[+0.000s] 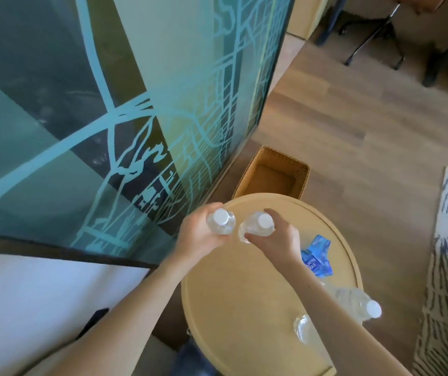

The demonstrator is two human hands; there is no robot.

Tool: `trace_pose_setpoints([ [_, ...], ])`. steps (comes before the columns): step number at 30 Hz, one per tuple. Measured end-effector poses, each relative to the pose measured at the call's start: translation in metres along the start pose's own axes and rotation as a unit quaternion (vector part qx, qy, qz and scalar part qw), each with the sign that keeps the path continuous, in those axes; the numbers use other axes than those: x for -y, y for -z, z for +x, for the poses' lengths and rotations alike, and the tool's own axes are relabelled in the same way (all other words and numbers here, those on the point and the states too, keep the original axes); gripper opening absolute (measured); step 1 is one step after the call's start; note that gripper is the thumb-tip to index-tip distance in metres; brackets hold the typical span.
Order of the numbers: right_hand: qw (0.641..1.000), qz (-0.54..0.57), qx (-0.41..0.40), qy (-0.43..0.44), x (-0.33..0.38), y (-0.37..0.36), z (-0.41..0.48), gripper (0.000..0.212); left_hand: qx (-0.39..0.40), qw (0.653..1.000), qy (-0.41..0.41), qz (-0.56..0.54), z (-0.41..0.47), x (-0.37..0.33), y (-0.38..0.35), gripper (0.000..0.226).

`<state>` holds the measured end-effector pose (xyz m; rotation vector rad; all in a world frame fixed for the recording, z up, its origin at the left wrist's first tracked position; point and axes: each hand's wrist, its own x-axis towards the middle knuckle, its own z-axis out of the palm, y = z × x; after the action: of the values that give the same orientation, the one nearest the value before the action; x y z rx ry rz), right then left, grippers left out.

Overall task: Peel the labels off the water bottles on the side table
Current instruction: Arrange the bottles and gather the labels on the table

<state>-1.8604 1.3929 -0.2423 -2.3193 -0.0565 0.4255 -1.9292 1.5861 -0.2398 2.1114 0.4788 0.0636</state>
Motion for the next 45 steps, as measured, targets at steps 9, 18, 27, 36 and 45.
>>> trace_pose_setpoints([
  [9,0.994,-0.005,-0.059,-0.093,-0.004,-0.021,0.028,0.076,0.087,0.995,-0.024,0.045,0.070,0.029,-0.024,0.086],
  [18,0.987,0.042,-0.099,-0.120,-0.009,-0.033,0.035,0.063,0.108,0.993,-0.050,0.013,0.092,0.036,-0.038,0.079],
  [27,0.990,0.079,-0.079,-0.087,-0.014,-0.036,0.039,0.062,0.141,0.988,-0.050,0.022,0.098,0.030,-0.039,0.072],
  [36,0.996,0.064,-0.053,-0.043,-0.019,0.002,0.013,0.094,0.055,0.991,-0.104,0.057,0.057,0.005,-0.013,0.085],
  [45,0.994,0.036,0.002,0.098,-0.054,0.104,-0.059,0.063,-0.009,0.986,-0.152,0.073,-0.072,-0.067,-0.024,0.052],
])
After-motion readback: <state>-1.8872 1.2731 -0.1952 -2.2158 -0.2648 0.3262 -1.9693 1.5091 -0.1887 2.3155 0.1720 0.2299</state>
